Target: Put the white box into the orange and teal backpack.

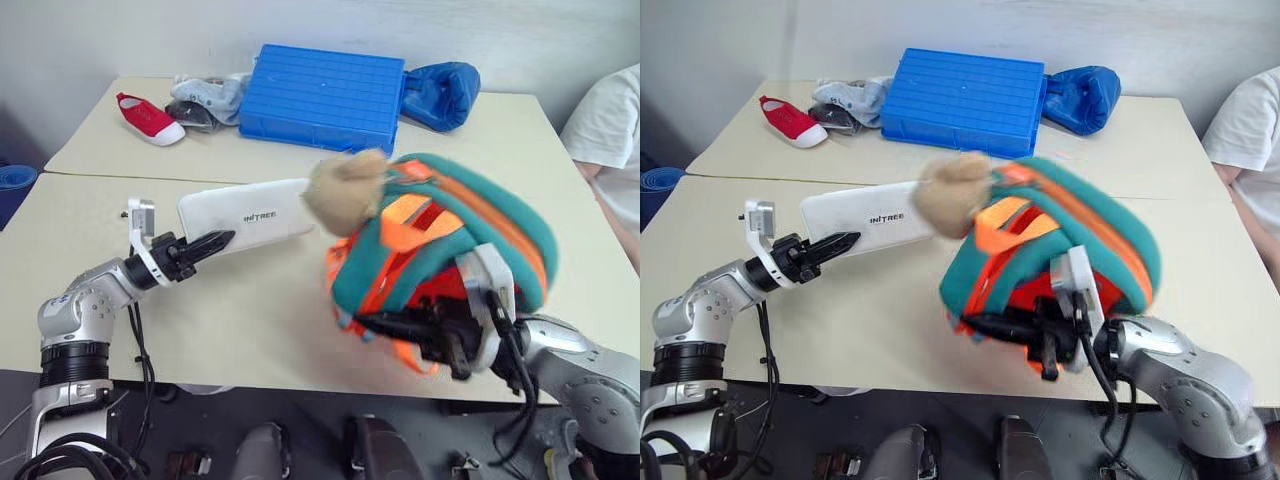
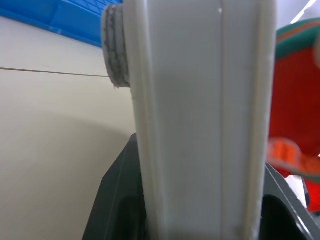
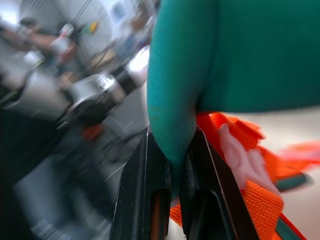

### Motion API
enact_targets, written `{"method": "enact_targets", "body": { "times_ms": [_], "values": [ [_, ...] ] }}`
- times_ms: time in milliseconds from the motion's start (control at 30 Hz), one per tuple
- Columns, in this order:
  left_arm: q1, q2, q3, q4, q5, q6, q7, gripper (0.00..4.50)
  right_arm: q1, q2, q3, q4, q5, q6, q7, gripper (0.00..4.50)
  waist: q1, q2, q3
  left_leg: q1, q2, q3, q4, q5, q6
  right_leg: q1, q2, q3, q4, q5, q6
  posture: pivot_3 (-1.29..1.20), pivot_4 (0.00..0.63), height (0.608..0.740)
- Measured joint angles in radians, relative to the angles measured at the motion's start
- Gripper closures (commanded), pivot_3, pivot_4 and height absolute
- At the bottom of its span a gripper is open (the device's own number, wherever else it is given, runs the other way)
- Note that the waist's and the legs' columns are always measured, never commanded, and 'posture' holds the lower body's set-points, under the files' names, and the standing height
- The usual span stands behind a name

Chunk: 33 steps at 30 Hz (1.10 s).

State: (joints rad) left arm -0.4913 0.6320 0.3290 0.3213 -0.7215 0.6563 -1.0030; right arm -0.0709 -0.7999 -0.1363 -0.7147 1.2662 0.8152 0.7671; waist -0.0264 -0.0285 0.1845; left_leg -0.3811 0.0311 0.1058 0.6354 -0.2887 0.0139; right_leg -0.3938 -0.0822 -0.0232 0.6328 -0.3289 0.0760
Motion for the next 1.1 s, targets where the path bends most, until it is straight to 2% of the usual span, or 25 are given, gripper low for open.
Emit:
{"method": "enact_targets", "body": {
  "times_ms": [100,233,400,533,767,933,1100],
  "values": [
    [0.026,0.000,0.059,-0.028,-0.023,-0.004,0.007,2.98,0.055,-0.079,-0.076,0.014,0.036,0.028,0.031,4.46,0.001,0.000,0.000,-0.003,0.000,-0.003,0.001,0.000,0.000,0.000,0.000,-0.003,-0.003,0.001,0.001,0.00,0.150,0.740],
    [0.077,0.005,0.132,-0.144,-0.100,0.031,0.024,2.98,0.081,-0.105,-0.152,0.057,0.026,0.017,0.060,4.46,-0.003,-0.001,0.000,-0.006,0.000,-0.006,0.001,0.001,-0.002,0.000,0.000,-0.006,-0.004,0.001,0.001,0.00,0.150,0.740],
    [0.095,0.043,0.200,-0.335,-0.257,0.152,0.061,2.98,0.099,-0.119,-0.161,0.090,-0.036,0.014,0.099,4.46,0.004,-0.001,0.000,-0.007,0.000,-0.009,0.002,0.002,-0.003,0.001,0.000,-0.010,-0.004,0.001,0.001,0.00,0.150,0.740],
    [0.010,0.048,0.085,-0.403,-0.221,0.110,0.031,2.98,0.135,-0.155,-0.194,0.112,-0.052,0.019,0.142,4.46,0.030,-0.001,0.000,-0.008,-0.001,-0.012,0.010,0.002,-0.002,0.004,-0.001,-0.013,-0.004,0.001,0.002,0.00,0.150,0.740],
    [-0.021,0.039,-0.110,-0.445,-0.109,-0.035,-0.126,2.98,0.159,-0.165,-0.223,0.180,-0.125,0.003,0.197,4.46,0.022,0.000,0.000,-0.009,0.000,-0.010,0.010,0.001,-0.003,0.003,0.001,-0.011,-0.005,0.002,0.001,0.00,0.150,0.740],
    [-0.029,0.093,-0.175,-0.406,-0.010,-0.152,-0.257,2.98,0.161,-0.144,-0.217,0.203,-0.185,-0.020,0.222,4.46,0.025,0.000,0.001,-0.010,0.001,-0.011,0.011,0.001,-0.003,0.002,0.002,-0.012,-0.004,0.002,0.001,0.00,0.150,0.740],
    [-0.150,0.087,-0.275,-0.279,0.138,-0.328,-0.350,2.98,0.167,-0.127,-0.205,0.205,-0.205,-0.030,0.229,4.46,0.032,0.000,0.001,-0.010,-0.001,-0.011,0.013,-0.001,0.003,0.004,0.001,-0.013,-0.004,0.002,0.002,0.00,0.150,0.740]
  ]
}}
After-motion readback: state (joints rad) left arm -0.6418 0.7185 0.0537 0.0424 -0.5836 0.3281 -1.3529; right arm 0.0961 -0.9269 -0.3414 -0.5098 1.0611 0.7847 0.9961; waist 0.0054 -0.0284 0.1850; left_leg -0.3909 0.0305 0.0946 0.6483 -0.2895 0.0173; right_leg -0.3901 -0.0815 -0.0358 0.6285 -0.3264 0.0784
